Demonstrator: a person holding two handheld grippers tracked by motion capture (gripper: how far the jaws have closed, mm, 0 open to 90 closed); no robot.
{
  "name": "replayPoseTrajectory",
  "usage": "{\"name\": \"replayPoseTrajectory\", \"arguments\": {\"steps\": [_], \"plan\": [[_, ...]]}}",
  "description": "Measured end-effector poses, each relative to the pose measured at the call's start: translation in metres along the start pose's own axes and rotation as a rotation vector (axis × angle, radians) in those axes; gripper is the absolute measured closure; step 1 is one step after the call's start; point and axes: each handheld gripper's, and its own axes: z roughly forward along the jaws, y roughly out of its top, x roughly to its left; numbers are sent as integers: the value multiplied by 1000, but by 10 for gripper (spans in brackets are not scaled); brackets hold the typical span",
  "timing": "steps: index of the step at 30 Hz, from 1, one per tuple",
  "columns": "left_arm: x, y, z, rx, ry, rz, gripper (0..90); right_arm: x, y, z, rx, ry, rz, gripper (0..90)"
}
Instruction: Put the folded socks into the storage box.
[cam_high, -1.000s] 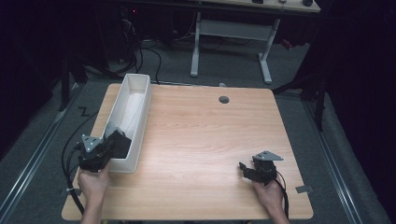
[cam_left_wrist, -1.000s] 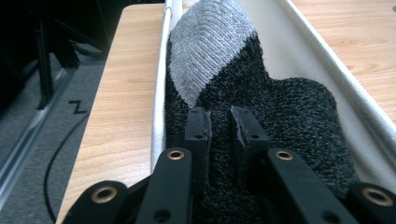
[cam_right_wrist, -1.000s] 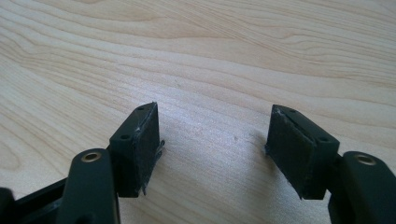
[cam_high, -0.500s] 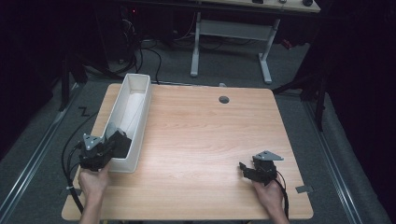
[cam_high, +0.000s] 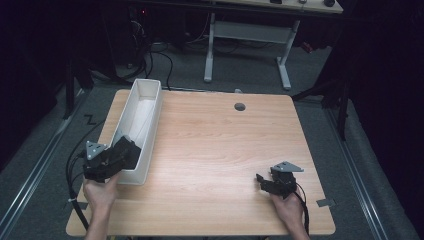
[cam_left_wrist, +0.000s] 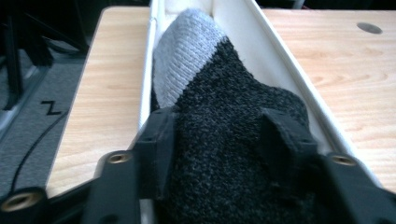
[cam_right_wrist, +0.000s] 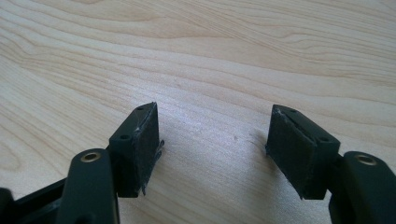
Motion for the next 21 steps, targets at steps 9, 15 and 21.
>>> {"name": "replayPoseTrajectory", "arguments": {"steps": [9, 15, 21], "plan": [[-9, 9, -5, -34, -32, 10, 385, 0, 0, 0, 0, 0, 0, 343], [-25, 8, -8, -41, -86, 20, 374, 0, 0, 0, 0, 1, 1, 343], [-52, 4, -10, -40, -164, 27, 357, 0, 0, 0, 0, 1, 1, 342]]}}
